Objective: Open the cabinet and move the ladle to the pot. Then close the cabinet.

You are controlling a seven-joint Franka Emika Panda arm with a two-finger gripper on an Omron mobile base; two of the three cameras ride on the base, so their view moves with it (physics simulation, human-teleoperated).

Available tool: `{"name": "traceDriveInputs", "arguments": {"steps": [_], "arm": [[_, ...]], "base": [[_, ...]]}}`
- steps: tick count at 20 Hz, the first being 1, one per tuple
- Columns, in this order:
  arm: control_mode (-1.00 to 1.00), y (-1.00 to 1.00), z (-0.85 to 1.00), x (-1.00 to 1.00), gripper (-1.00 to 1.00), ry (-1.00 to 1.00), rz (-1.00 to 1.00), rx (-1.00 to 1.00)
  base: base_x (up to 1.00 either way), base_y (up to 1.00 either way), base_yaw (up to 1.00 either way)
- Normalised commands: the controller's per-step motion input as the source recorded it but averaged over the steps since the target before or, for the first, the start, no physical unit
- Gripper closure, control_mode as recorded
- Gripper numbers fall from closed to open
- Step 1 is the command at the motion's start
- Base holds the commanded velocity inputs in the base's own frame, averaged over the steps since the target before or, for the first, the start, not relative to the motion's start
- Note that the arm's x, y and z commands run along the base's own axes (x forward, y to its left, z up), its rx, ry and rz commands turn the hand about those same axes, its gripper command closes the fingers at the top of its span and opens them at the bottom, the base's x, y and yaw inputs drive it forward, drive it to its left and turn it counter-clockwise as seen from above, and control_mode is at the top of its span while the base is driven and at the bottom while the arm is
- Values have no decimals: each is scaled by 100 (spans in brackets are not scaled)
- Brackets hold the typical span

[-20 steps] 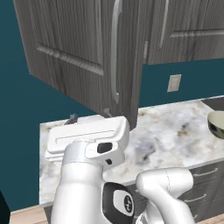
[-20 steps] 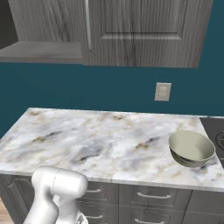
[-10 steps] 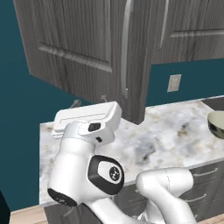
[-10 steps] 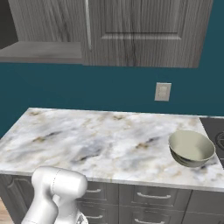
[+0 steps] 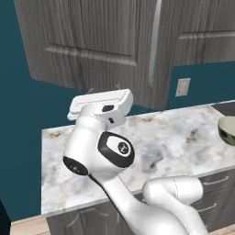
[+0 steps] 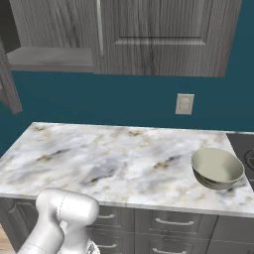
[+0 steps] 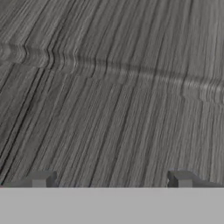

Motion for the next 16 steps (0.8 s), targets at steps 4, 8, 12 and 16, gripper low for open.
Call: {"name": "traceDriveInputs", "arguments": {"steps": [4, 8, 12, 16], "arm": [[-100, -50, 10, 96, -100, 1, 2, 18], [-100, -47, 12, 90, -100, 0, 8, 20], [-100, -36, 15, 82, -100, 0, 11, 19], [-100, -28, 14, 77, -100, 5, 16, 20]], "base": [[0, 0, 0], [0, 0, 0], [0, 0, 0], [0, 0, 0]]}}
